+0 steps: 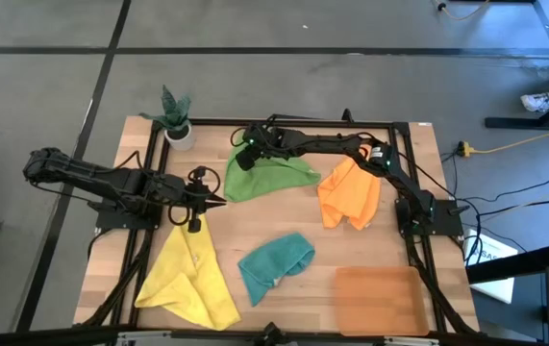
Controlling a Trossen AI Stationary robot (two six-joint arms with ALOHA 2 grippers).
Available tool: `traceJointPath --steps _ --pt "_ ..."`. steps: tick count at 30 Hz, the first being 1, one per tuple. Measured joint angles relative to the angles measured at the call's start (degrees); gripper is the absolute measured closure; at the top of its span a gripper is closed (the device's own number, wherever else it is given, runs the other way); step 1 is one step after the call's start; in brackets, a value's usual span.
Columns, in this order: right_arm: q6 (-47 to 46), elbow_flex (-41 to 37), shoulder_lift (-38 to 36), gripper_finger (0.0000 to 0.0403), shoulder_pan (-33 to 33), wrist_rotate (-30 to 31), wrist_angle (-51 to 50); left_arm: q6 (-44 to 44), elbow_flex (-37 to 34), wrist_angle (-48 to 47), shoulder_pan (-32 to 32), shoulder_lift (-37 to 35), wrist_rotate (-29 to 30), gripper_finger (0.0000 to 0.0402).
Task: Roll microfiber towels into tight, uniform cylinder then place into a basket
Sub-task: Roll the green microfiber towel
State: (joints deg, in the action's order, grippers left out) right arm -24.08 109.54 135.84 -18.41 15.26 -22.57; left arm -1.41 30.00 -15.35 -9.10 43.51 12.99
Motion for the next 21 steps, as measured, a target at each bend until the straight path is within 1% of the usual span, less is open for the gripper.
traceJointPath --steps 14,21 --pt "-1.1 -0.2 0.4 0.028 -0.1 0.1 -0.3 -0.1 0.0 0.0 0.0 0.0 -0.1 0.0376" --pt "-0.3 -0.2 1.8 0.0302 -0.1 0.8 -1.1 -0.1 0.0 0.0 0.0 0.0 -0.5 0.0376"
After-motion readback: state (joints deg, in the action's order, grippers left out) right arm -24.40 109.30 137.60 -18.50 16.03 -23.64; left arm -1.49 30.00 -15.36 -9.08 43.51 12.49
